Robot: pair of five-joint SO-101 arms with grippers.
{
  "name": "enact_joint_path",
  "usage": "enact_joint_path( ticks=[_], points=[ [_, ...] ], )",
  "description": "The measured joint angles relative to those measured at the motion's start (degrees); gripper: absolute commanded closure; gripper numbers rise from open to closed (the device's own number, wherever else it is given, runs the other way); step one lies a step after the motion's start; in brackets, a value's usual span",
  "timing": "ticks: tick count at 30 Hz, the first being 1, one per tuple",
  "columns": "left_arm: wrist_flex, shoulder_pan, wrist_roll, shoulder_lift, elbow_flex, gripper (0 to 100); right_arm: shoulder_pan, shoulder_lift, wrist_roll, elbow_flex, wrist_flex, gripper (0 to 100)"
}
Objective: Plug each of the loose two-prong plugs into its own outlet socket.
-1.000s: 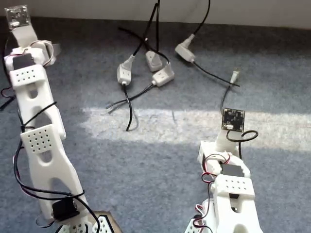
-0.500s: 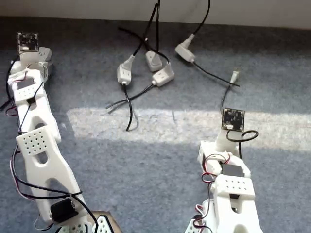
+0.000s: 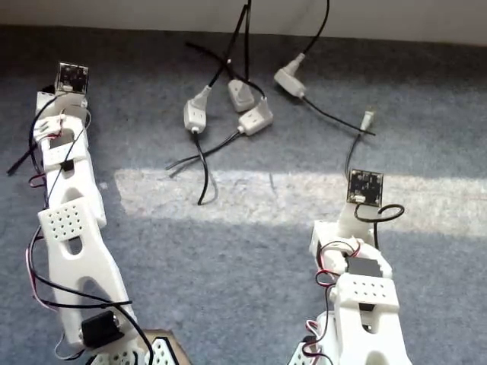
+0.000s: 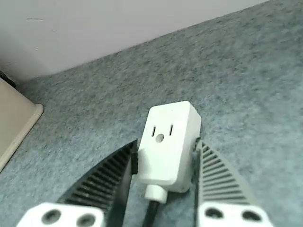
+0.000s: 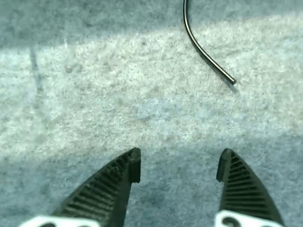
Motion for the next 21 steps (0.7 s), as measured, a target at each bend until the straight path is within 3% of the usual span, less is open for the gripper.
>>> enact_joint_path(
  ticks=[11,15,19,21],
  points=[
    [0.4,0.0,-0.3,-1.9,0.1,99,-0.1,0.0,0.0,0.0,0.0,73.3],
    [14.4,0.1,1.1,-7.4,0.7,99,-0.1,0.0,0.0,0.0,0.0,73.3],
    [35.7,0.0,7.0,-16.5,1.1,99,-0.1,0.0,0.0,0.0,0.0,73.3],
    [40.6,-0.4,9.9,-20.7,1.1,99,-0.1,0.0,0.0,0.0,0.0,73.3]
  ],
)
